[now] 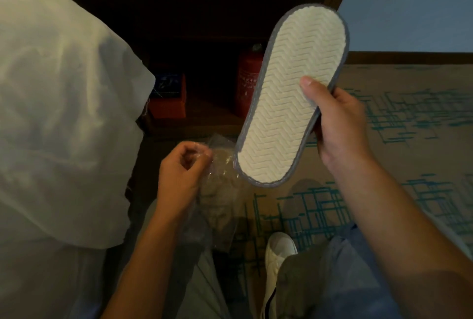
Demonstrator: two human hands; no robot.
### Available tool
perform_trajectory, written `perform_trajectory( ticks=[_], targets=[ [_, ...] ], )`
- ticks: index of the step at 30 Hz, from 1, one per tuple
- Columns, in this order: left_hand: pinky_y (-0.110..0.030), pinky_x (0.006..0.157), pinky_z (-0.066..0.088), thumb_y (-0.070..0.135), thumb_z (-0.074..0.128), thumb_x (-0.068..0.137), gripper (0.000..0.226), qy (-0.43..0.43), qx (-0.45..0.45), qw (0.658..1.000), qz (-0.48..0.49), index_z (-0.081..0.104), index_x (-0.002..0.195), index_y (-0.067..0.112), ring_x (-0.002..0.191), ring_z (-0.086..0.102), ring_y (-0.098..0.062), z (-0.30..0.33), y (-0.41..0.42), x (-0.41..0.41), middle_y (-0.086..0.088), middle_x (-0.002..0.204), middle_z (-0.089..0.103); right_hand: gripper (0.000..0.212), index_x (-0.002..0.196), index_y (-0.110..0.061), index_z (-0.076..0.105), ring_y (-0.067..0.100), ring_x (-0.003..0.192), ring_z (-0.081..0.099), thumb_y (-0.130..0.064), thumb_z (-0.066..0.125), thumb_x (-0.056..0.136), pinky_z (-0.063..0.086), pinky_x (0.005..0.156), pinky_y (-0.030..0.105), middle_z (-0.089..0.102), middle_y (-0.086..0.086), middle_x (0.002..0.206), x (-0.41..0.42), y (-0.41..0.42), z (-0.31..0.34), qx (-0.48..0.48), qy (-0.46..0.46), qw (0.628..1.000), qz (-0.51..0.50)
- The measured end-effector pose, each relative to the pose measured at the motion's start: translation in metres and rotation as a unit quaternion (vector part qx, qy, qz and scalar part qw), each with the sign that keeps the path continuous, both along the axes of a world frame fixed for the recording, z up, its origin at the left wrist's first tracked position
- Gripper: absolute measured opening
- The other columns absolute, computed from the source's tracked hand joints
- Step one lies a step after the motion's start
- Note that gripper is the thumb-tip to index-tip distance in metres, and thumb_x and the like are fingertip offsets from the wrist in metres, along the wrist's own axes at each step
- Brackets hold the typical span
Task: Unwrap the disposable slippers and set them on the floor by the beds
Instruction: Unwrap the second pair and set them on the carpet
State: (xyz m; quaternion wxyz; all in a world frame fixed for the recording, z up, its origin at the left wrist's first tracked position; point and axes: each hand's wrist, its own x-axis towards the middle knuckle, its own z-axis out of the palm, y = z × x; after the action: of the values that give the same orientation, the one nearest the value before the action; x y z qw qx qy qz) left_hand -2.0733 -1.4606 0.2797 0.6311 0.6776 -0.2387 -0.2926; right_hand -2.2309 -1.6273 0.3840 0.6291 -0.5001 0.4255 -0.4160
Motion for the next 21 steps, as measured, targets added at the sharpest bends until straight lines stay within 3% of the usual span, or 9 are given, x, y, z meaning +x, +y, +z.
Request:
perform_trajectory(
  ticks=[4,8,11,16,21],
  targets=[
    [-0.020,0.066,0.056,0.013,0.069,0.092,0.006,-0.006,-0.020,1.000,0.019,0.069,0.094,0.019,0.071,0.068,-0.010,0.016,-0.006,0.005,0.004,0.077,0.072,0.019,0.103,-0.012,0.076,0.022,0.098,0.074,-0.020,0.075,0.086,0.058,0.091,0.041,0.078,0.006,0.103,0.003,0.004,-0.005,0.004,0.023,0.997,0.071],
    [-0.021,0.069,0.056,0.013,0.069,0.093,0.003,-0.020,-0.056,0.998,0.022,0.069,0.096,0.014,0.073,0.070,-0.008,0.039,-0.013,0.003,0.004,0.079,0.074,0.012,0.094,-0.014,0.077,0.015,0.087,0.075,-0.014,0.076,0.082,0.057,0.078,0.028,0.079,0.003,0.094,0.005,0.010,-0.010,0.008,0.033,0.989,0.142],
    [-0.020,0.067,0.054,0.014,0.067,0.094,0.002,0.033,-0.082,0.996,0.024,0.069,0.094,0.015,0.072,0.067,-0.005,0.050,-0.014,0.001,0.007,0.077,0.071,0.016,0.094,-0.015,0.077,0.016,0.087,0.074,-0.016,0.076,0.078,0.057,0.080,0.030,0.079,0.003,0.095,0.006,0.011,-0.009,0.019,0.039,0.982,0.185],
    [-0.030,0.070,0.057,0.014,0.061,0.097,0.009,0.142,-0.126,0.982,-0.003,0.068,0.091,0.017,0.079,0.070,-0.016,0.057,-0.011,-0.004,-0.004,0.087,0.072,0.021,0.104,-0.013,0.074,0.020,0.091,0.074,-0.015,0.071,0.083,0.057,0.088,0.036,0.078,0.006,0.101,0.011,0.011,-0.010,0.068,0.010,0.976,0.206],
    [-0.030,0.077,0.057,0.015,0.055,0.100,0.012,0.158,-0.133,0.977,-0.057,0.063,0.091,0.015,0.089,0.070,-0.018,0.053,-0.012,-0.008,-0.003,0.092,0.071,0.018,0.107,-0.015,0.071,0.016,0.088,0.074,-0.010,0.064,0.091,0.060,0.078,0.030,0.078,0.003,0.099,0.016,0.019,-0.015,0.078,-0.006,0.970,0.228]
  ],
)
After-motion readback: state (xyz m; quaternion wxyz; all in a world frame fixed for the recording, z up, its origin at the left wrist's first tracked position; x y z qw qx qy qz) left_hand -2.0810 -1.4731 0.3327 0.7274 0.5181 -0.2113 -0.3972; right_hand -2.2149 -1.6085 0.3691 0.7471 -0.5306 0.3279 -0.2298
